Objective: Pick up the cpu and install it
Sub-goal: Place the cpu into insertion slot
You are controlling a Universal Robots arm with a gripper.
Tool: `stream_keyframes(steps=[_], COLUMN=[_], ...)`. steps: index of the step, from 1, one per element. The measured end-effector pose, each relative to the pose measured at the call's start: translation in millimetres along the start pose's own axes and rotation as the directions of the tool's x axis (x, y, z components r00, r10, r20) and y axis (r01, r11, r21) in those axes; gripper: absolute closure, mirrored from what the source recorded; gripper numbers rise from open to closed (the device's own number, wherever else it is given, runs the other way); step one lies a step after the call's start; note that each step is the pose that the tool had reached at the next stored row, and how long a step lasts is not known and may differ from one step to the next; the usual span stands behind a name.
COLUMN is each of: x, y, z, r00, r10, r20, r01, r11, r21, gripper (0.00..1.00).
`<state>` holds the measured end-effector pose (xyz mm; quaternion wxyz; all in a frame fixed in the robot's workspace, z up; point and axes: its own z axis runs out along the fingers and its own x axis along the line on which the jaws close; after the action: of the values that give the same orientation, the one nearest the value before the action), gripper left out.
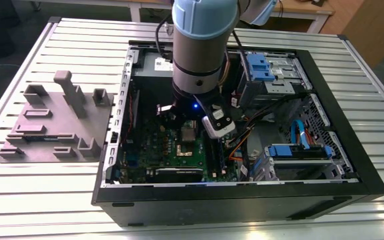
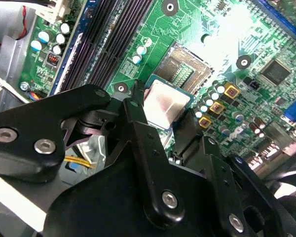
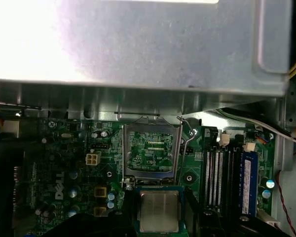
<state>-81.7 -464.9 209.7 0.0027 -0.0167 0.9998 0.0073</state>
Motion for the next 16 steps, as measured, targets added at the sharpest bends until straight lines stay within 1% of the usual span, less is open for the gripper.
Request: stream_keyframes(steps=[2,16], x=[0.0,0.0], y=[0.0,0.0], z=[2.4,2.9], r00=[1.0000,1.0000], r10=[0.000,0.000], r20=[0.0000,0.0000], r01=[0.000,0.000], r11=[1.0000,1.0000], r21=[0.0000,0.0000], gripper=[0.52,0.52])
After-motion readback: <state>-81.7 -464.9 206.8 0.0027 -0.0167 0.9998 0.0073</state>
